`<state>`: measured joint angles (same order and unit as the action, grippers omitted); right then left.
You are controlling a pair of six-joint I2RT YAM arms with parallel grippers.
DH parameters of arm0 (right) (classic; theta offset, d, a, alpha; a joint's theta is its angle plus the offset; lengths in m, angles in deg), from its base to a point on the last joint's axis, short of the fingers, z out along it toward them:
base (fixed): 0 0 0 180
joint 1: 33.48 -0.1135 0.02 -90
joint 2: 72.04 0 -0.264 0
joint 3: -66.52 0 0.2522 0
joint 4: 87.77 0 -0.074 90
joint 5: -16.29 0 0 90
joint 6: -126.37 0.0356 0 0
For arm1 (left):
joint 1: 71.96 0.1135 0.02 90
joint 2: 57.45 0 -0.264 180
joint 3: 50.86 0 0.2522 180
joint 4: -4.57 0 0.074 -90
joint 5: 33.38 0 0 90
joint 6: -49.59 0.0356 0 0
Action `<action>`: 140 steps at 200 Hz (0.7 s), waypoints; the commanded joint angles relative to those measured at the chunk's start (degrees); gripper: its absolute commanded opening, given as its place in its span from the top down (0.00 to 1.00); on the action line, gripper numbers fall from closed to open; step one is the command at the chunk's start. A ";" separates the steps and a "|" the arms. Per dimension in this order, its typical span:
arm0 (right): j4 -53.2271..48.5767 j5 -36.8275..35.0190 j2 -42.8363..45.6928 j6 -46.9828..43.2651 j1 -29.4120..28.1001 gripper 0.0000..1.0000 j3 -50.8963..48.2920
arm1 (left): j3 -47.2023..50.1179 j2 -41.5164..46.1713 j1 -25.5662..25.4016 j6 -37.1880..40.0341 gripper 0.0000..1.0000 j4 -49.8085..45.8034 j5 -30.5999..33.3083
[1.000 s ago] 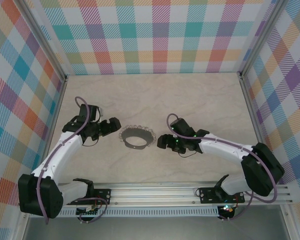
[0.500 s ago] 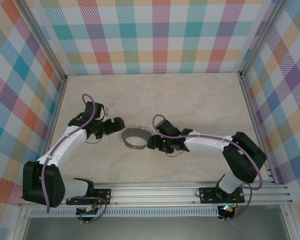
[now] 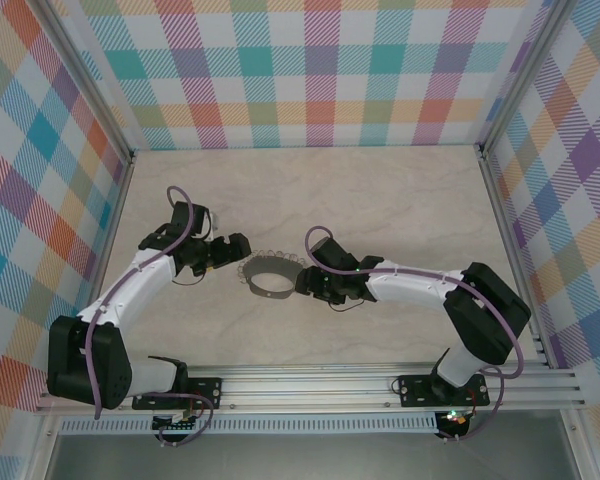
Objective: Put the keys on the keyring
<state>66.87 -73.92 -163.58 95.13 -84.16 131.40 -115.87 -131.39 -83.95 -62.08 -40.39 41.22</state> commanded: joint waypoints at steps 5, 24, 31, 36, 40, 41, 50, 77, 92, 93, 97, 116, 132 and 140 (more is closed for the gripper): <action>0.90 1.51 -1.32 1.03 -0.66 0.48 1.36 | 0.89 2.07 -0.80 -0.48 0.04 0.79 -0.07; 1.91 2.08 -2.61 1.44 -1.13 0.52 1.62 | 1.29 2.24 -0.76 -0.56 0.04 0.79 -0.07; 2.30 2.35 -3.13 1.59 -1.26 0.53 1.75 | 1.47 2.37 -0.76 -0.54 0.04 0.71 -0.13; 2.60 2.54 -3.53 1.62 -1.35 0.53 1.86 | 1.50 2.34 -0.80 -0.60 0.04 0.63 -0.09; 2.73 2.60 -3.81 1.70 -1.44 0.54 2.02 | 1.53 2.36 -0.76 -0.64 0.04 0.59 -0.15; 2.81 2.59 -3.86 1.70 -1.48 0.54 2.04 | 1.51 2.42 -0.80 -0.65 0.04 0.60 -0.20; 3.27 2.95 -4.46 1.78 -1.66 0.56 2.38 | 1.45 2.39 -0.80 -0.61 0.04 0.44 -0.25; 4.13 3.46 -6.19 1.79 -1.88 0.60 3.37 | 1.07 2.64 -0.83 -0.37 0.04 -0.15 -0.41; 4.36 3.43 -6.93 1.71 -1.89 0.61 3.90 | 0.89 2.73 -0.84 -0.21 0.04 -0.46 -0.41; 4.37 3.45 -6.96 1.71 -1.93 0.61 3.95 | 0.88 2.73 -0.84 -0.26 0.04 -0.49 -0.37; 4.39 3.41 -7.17 1.62 -1.89 0.61 4.11 | 0.84 2.73 -0.84 -0.22 0.04 -0.53 -0.44; 4.54 3.05 -7.72 1.62 -1.93 0.62 4.45 | 0.74 2.81 -0.84 -0.19 0.04 -0.70 -0.43; 4.65 3.17 -8.41 1.51 -1.88 0.63 4.80 | 0.65 2.84 -0.84 -0.07 0.04 -0.96 -0.27; 4.74 3.11 -8.71 1.52 -1.88 0.64 4.95 | 0.63 2.89 -0.80 0.06 0.04 -1.06 -0.33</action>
<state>70.76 -71.25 -171.01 95.96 -85.67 134.70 -115.04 -129.97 -83.95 -62.11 -40.55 41.20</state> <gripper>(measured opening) 0.368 0.962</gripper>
